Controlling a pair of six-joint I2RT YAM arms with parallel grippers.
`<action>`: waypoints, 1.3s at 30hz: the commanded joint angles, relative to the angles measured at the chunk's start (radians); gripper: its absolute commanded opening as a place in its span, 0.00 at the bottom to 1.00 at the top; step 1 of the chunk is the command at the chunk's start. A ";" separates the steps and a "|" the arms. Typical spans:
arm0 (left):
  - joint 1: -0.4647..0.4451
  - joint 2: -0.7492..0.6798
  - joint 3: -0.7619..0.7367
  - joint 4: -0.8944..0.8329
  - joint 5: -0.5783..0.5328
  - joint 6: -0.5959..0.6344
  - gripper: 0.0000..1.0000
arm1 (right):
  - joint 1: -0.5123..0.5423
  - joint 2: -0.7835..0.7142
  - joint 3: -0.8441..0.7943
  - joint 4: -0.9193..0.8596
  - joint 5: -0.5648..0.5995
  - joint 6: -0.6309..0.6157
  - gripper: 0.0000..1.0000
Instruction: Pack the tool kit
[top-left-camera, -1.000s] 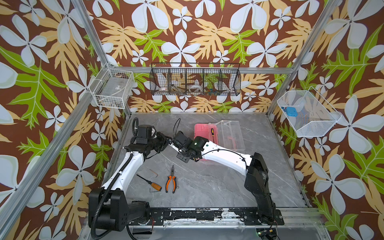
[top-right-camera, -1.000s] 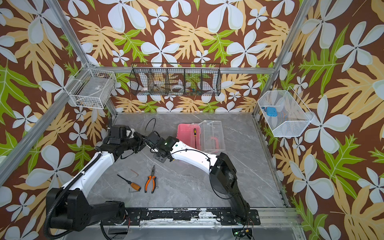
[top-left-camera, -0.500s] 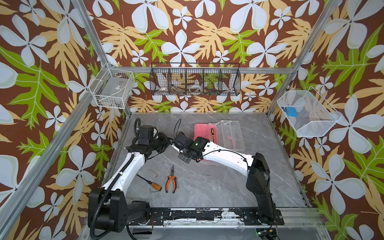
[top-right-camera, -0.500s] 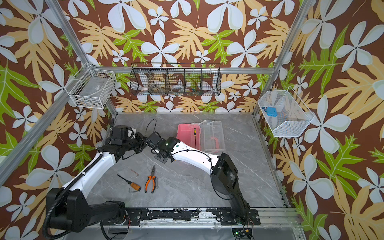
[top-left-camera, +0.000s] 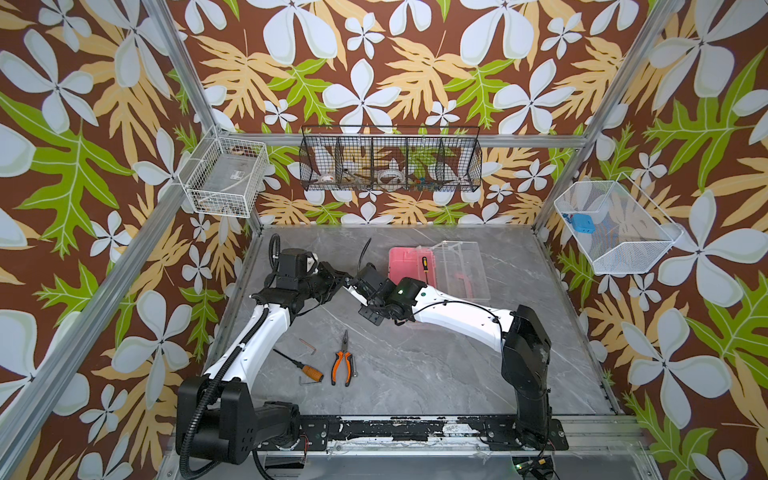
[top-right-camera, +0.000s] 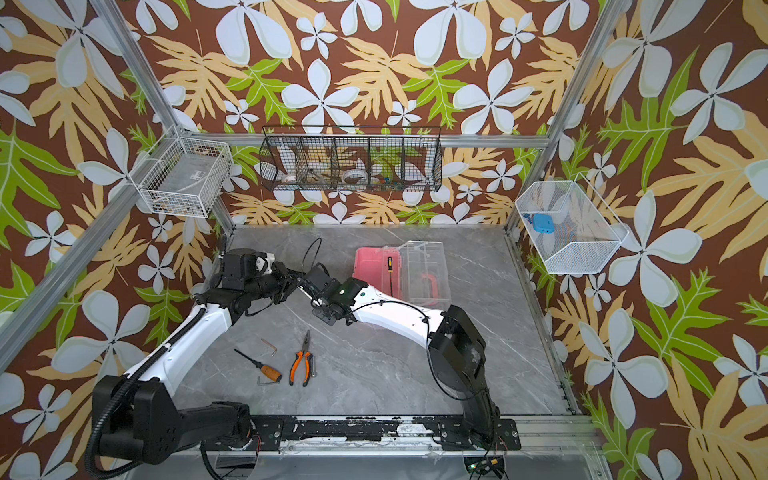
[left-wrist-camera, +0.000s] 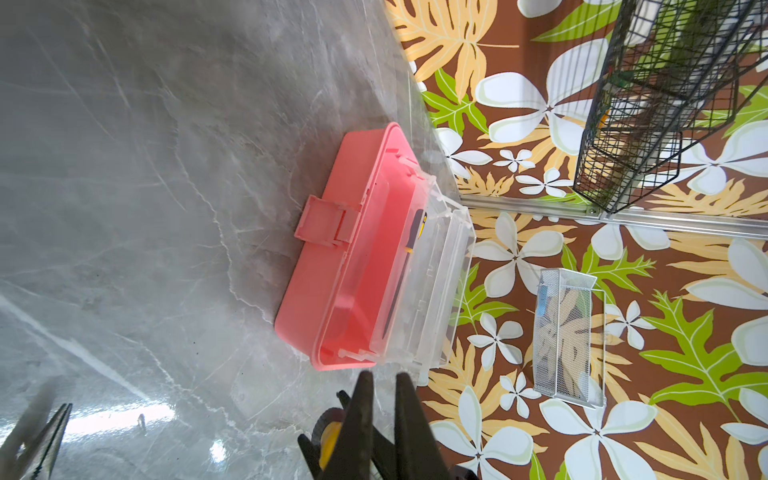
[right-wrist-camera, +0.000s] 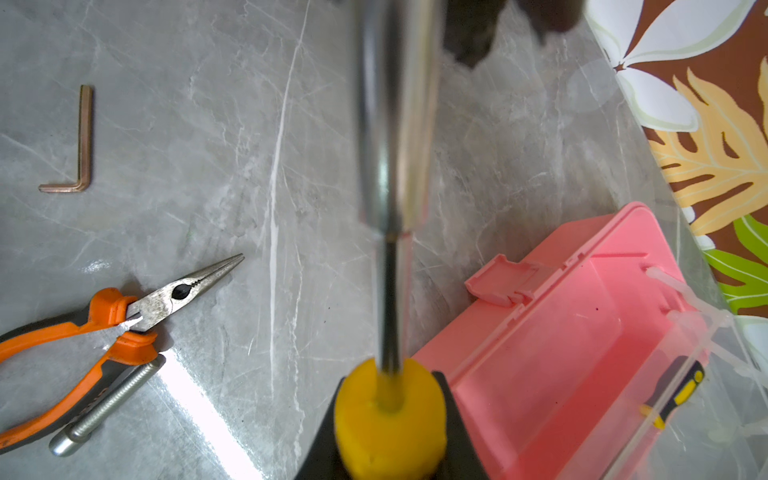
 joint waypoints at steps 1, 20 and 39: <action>-0.023 -0.010 -0.025 -0.071 0.223 -0.011 0.00 | 0.000 -0.004 0.000 0.262 -0.064 0.019 0.00; 0.106 0.029 -0.014 -0.201 0.102 0.142 0.26 | 0.046 -0.152 -0.336 0.126 -0.285 -0.027 0.00; 0.106 0.089 -0.067 -0.148 0.109 0.144 0.27 | 0.055 -0.029 -0.347 0.075 -0.079 -0.094 0.19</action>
